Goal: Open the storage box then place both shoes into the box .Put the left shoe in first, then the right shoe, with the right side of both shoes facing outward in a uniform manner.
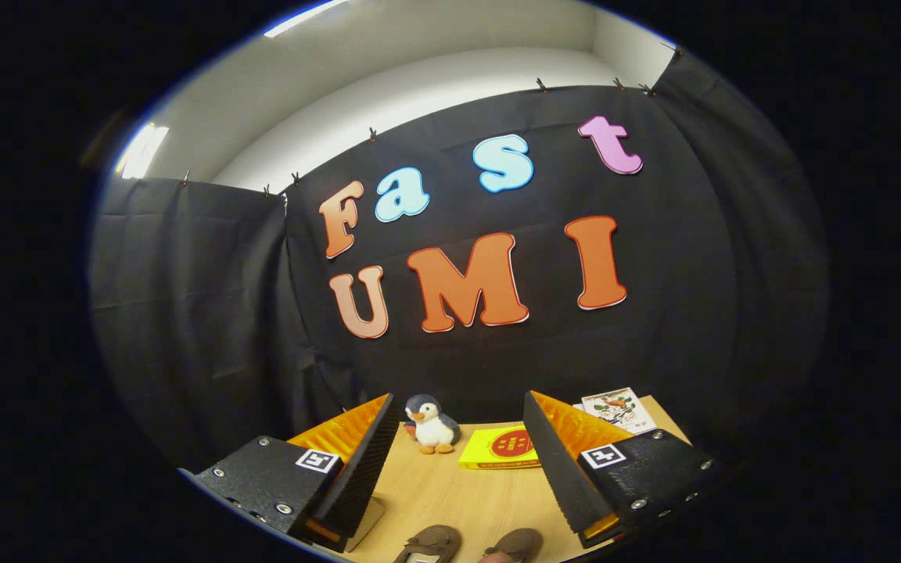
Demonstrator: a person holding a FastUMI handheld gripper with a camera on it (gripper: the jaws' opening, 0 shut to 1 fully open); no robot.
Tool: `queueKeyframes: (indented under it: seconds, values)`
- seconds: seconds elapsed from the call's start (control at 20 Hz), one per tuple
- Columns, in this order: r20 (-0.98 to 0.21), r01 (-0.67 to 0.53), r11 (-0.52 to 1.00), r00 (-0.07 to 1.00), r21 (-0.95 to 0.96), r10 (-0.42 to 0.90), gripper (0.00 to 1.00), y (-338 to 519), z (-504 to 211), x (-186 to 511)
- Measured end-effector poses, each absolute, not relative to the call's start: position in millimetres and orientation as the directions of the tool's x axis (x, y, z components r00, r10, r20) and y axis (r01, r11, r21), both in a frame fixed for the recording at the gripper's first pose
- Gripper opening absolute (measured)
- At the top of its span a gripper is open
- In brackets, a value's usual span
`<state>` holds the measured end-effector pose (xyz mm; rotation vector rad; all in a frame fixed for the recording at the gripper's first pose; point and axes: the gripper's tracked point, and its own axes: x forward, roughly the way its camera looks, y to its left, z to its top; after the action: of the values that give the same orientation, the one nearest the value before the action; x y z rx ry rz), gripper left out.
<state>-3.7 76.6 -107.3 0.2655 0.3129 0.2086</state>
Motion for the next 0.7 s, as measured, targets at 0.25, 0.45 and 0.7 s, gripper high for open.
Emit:
queueKeyframes:
  seconds: [0.25,0.45,0.7]
  values:
    - [-0.400,-0.236,0.890,0.827,0.390,0.394,0.97,136.4,-174.1,-18.0]
    - [-0.543,-0.244,0.864,0.693,0.441,0.473,0.96,180.4,-246.4,-37.1]
    - [-0.624,-0.213,0.788,0.508,0.578,0.594,0.96,232.4,-296.0,-72.2]
